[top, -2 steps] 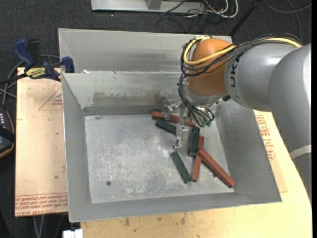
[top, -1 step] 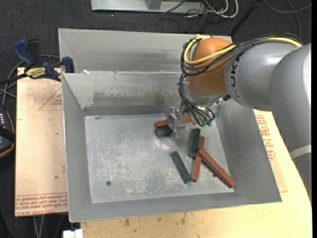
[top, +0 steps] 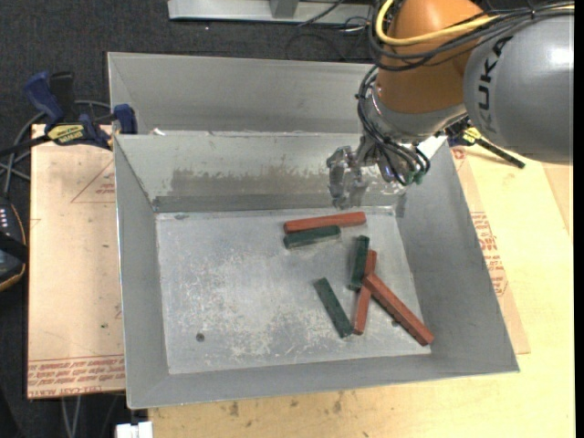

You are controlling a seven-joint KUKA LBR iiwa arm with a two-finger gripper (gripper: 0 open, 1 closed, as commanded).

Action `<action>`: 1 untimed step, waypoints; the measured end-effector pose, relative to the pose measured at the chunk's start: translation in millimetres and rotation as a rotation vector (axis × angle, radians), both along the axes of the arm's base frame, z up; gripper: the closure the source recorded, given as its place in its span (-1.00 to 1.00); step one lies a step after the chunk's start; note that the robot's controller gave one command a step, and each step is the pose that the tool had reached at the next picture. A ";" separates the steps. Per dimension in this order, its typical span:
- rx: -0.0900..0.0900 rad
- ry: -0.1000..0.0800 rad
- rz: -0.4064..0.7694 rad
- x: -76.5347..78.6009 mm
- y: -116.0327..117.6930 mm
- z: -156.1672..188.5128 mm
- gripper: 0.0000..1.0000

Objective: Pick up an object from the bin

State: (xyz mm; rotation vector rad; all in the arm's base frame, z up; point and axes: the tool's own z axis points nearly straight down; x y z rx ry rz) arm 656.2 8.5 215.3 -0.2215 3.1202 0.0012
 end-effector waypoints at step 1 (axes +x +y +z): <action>0.000 0.009 -0.001 -1.7 -0.2 -5.7 -1.00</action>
Offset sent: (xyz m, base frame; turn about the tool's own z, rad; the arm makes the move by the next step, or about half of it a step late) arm 0.0000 0.0000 0.0000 0.0000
